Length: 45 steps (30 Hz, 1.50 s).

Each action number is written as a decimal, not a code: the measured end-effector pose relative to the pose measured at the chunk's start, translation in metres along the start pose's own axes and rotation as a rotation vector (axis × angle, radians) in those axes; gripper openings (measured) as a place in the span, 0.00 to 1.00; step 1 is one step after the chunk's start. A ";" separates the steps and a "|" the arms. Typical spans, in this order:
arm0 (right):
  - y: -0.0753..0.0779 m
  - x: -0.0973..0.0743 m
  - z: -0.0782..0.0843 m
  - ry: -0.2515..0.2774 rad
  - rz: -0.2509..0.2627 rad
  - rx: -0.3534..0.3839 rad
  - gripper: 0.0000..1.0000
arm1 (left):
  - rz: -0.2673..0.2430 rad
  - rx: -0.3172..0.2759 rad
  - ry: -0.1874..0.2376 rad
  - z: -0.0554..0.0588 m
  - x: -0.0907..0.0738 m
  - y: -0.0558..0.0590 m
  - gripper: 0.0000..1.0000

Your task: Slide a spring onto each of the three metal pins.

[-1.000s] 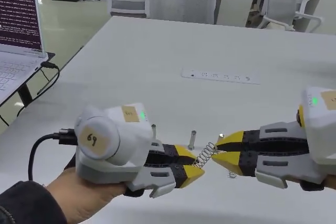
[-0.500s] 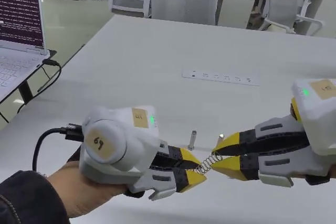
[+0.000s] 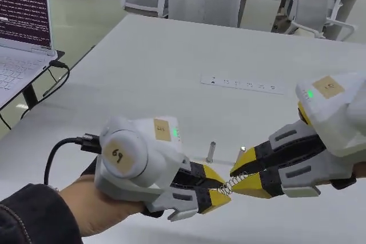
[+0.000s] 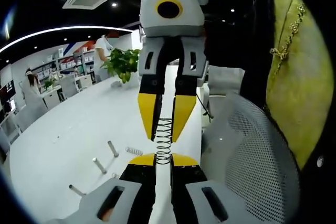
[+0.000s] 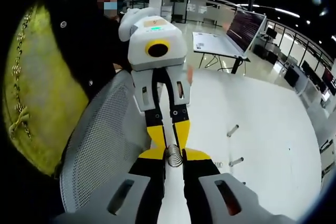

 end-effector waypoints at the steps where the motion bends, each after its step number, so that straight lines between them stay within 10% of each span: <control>1: 0.000 0.000 0.000 -0.006 -0.007 -0.001 0.09 | -0.001 -0.002 0.003 0.000 0.000 0.000 0.01; 16: 0.004 0.002 0.006 -0.060 -0.059 -0.009 0.12 | -0.019 -0.056 0.064 -0.006 0.000 -0.003 0.01; 45: 0.003 0.002 0.008 -0.149 -0.107 0.006 0.08 | -0.020 -0.033 0.048 -0.004 0.007 0.000 0.03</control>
Point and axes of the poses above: the centre of the closed fingertips' face, and the gripper's own axes: x roughly forward along the fingers, y roughly to its right, z roughly out of its underside, the point moved 3 cm from there along -x, roughly backward along the fingers, and after that the axes turned 15 degrees about y, right-handed, at the moved point
